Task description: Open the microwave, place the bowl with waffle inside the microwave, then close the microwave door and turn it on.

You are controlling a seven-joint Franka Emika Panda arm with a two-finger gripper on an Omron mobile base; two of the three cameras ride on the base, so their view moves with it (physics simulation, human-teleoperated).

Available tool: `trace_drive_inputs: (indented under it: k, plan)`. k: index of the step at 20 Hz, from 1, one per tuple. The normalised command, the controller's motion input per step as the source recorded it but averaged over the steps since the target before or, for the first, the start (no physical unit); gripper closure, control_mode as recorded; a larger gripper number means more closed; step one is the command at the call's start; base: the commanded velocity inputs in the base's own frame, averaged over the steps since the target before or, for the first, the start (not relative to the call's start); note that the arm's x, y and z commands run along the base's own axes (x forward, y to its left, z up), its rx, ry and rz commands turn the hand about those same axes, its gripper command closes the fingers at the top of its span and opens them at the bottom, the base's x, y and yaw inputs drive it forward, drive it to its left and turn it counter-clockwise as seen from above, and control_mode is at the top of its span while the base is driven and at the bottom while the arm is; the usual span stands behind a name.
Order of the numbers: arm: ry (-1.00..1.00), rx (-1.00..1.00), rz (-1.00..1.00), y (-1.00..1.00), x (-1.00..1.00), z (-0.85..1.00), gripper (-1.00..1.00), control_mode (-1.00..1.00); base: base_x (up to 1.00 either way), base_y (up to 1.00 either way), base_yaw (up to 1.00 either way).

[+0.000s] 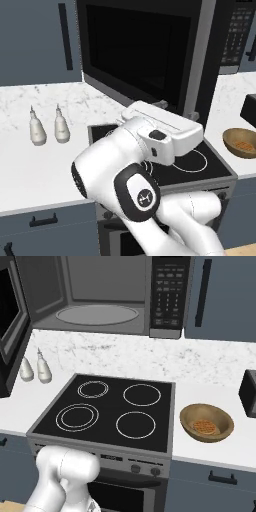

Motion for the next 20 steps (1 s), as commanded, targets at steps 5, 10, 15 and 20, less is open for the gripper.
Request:
trace_drive_inputs:
  k: [5,10,15,20]
  plan:
    - [0.27,-0.02,0.3,0.0,-0.15,0.2,-1.0,-1.0,0.0,0.0,0.0]
    - [0.02,0.04,0.17,-0.32,-0.55,0.3,-1.0,-1.0,0.0,0.0,0.0]
    - [0.24,0.27,0.4,-0.67,-0.09,0.07,-1.0,-1.0,0.0,0.0,0.0]
    - [0.21,0.48,0.36,-0.8,0.26,0.07,-1.0,-1.0,0.0,0.0,0.0]
